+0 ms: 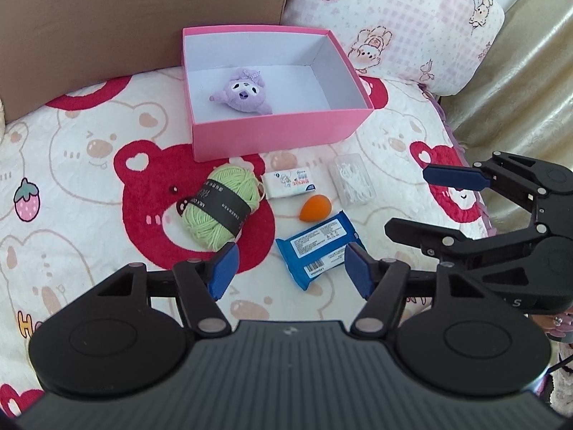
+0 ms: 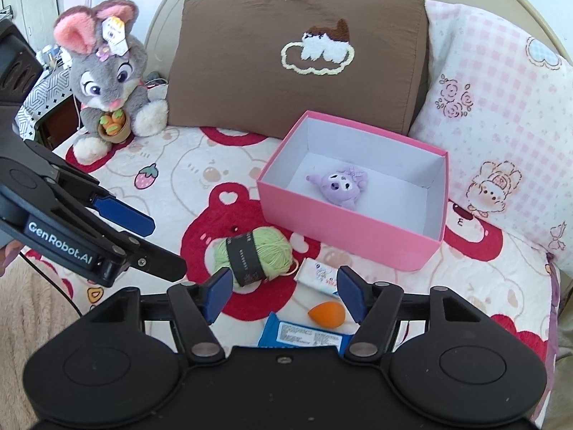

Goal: Organize objects
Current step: 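Withdraw the left tool from the box and move toward the green yarn ball, then close the left tool on the green yarn ball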

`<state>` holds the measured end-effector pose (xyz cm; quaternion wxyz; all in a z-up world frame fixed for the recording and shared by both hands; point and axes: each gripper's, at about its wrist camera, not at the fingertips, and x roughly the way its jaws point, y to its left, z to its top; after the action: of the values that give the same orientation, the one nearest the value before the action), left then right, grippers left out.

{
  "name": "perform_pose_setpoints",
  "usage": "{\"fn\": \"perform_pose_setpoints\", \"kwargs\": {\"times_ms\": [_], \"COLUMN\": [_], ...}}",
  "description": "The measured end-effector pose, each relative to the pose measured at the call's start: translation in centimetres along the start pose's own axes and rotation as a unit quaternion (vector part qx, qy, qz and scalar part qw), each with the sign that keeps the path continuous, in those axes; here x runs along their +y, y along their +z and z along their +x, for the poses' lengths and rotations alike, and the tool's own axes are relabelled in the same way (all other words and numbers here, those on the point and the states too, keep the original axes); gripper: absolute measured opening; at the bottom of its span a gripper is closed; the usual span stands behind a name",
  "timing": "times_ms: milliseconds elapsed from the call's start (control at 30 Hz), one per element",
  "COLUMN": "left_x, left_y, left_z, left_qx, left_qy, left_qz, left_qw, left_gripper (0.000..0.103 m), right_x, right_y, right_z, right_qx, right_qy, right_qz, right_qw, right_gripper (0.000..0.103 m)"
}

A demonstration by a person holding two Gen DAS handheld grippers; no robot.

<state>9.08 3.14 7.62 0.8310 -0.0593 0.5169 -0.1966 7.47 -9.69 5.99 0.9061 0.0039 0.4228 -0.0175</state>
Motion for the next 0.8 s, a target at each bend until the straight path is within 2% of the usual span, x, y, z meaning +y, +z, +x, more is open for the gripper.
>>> {"fn": "perform_pose_setpoints", "kwargs": {"times_ms": [167, 300, 433, 600, 700, 800], "left_x": [0.9, 1.6, 2.2, 2.7, 3.5, 4.6], "left_y": [-0.9, -1.1, -0.2, -0.1, -0.4, -0.7], "left_z": [1.1, 2.4, 3.8, 5.7, 7.0, 8.0], "left_qx": [0.009, 0.017, 0.002, -0.012, -0.015, -0.030], "left_qy": [-0.003, -0.011, -0.020, -0.018, -0.001, 0.036], "left_qz": [-0.014, -0.028, -0.045, -0.062, -0.072, -0.078], "left_qw": [0.9999, 0.9994, 0.9988, 0.9978, 0.9973, 0.9959], "left_gripper": [0.069, 0.072, 0.077, 0.085, 0.087, 0.087], "right_x": [0.8, 1.4, 1.6, 2.7, 3.1, 3.2], "right_y": [-1.0, -2.3, -3.7, -4.2, -4.1, -3.9], "right_z": [0.9, 1.9, 3.1, 4.9, 5.8, 7.3], "right_qx": [0.001, 0.000, -0.005, -0.013, -0.037, -0.045], "right_qy": [0.010, 0.035, 0.080, 0.094, 0.106, 0.124], "right_qz": [-0.007, -0.023, -0.011, -0.042, -0.067, -0.090], "right_qw": [1.000, 0.999, 0.997, 0.995, 0.991, 0.987], "right_gripper": [0.075, 0.084, 0.087, 0.087, 0.087, 0.087]}}
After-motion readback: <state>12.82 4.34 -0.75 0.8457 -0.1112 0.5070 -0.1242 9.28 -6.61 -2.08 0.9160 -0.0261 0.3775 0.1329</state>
